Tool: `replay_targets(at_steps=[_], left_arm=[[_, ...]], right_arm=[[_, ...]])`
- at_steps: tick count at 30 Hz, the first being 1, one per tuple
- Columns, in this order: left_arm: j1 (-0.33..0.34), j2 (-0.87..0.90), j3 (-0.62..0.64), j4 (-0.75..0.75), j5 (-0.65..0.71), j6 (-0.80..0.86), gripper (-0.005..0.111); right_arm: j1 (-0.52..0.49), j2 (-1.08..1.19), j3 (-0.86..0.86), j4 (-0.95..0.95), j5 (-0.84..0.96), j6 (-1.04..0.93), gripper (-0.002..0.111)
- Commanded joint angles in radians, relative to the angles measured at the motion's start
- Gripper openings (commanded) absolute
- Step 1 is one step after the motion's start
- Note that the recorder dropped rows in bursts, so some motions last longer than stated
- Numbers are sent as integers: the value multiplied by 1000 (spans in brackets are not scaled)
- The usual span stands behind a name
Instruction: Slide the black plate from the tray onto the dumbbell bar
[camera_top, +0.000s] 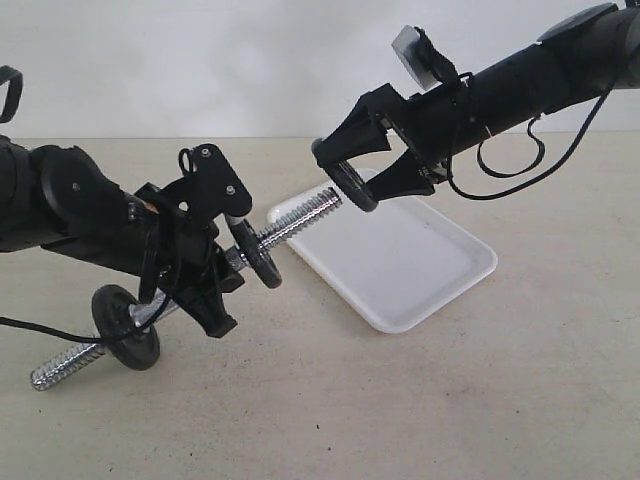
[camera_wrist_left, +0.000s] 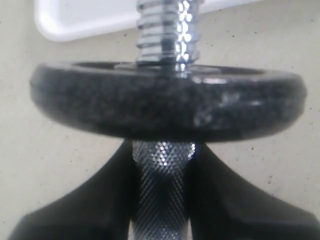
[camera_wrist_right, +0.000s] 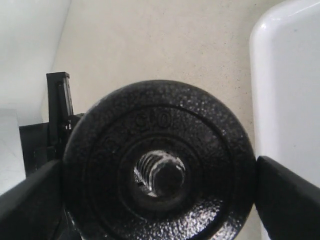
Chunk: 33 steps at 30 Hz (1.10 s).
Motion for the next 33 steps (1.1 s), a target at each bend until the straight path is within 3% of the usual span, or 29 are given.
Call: replay_targets(at_steps=[1,10,26,33], left_arm=[[-11,-43,-44,-23,-125,-12,4],[-11,-43,-44,-23,-209,-35,4],[-11,-43,-96,-23,-149,-73,4],[-11,-43,-96,-23,-149,-73,4]], right_arm=[[0,-24,-11,68,26,5,0],[0,-24,-11,62,26,8,0],[1,-24,-11,65,26,34,0],[58,-24,-11,61,26,19,0]])
